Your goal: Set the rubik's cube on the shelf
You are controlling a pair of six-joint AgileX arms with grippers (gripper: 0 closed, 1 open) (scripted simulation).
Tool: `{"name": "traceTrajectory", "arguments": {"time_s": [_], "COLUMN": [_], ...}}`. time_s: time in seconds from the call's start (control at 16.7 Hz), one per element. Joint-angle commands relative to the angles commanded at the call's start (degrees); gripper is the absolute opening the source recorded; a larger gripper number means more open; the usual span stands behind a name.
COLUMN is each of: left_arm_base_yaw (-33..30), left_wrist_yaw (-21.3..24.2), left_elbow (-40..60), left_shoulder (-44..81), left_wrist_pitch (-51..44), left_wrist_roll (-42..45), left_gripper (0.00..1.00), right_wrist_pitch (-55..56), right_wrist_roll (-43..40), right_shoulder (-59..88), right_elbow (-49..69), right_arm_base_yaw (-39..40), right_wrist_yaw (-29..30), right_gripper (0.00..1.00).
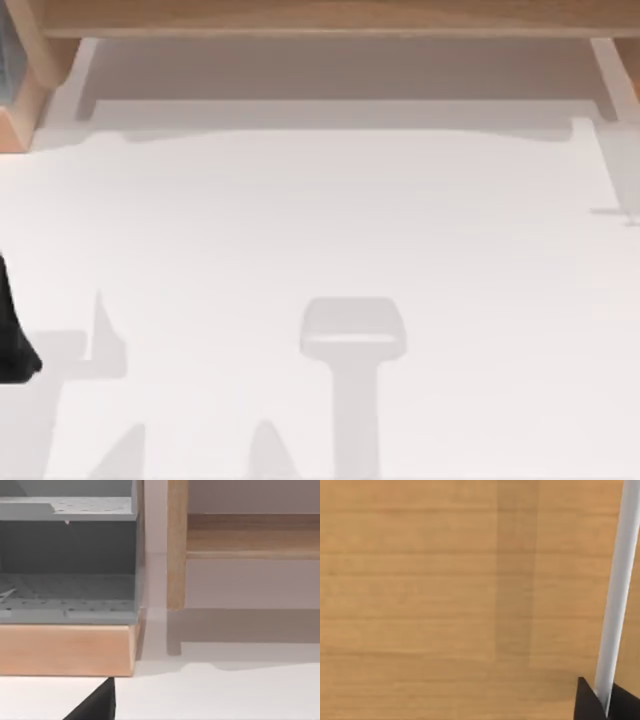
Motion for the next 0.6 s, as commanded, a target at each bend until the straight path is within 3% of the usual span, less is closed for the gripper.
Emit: {"name": "traceTrajectory", "arguments": {"time_s": [0.36, 0.6], "left_arm_base_yaw": [0.0, 0.0], "left_wrist_yaw": [0.0, 0.0], "left_elbow": [0.0, 0.0], "left_shoulder": [0.0, 0.0], "left_wrist_pitch": [0.0, 0.0], "left_wrist_roll": [0.0, 0.0], "left_gripper": [1.0, 1.0], "right_wrist_pitch": [6.1, 6.6], "right_wrist_roll": [0.1, 0.1], "right_shoulder": [-3.3, -3.7], "right_elbow": [-9.6, -10.4], "right_arm_base_yaw": [-5.3, -5.8], "right_wrist_yaw": [-5.5, -6.0], "right_gripper": [0.0, 0.0]}}
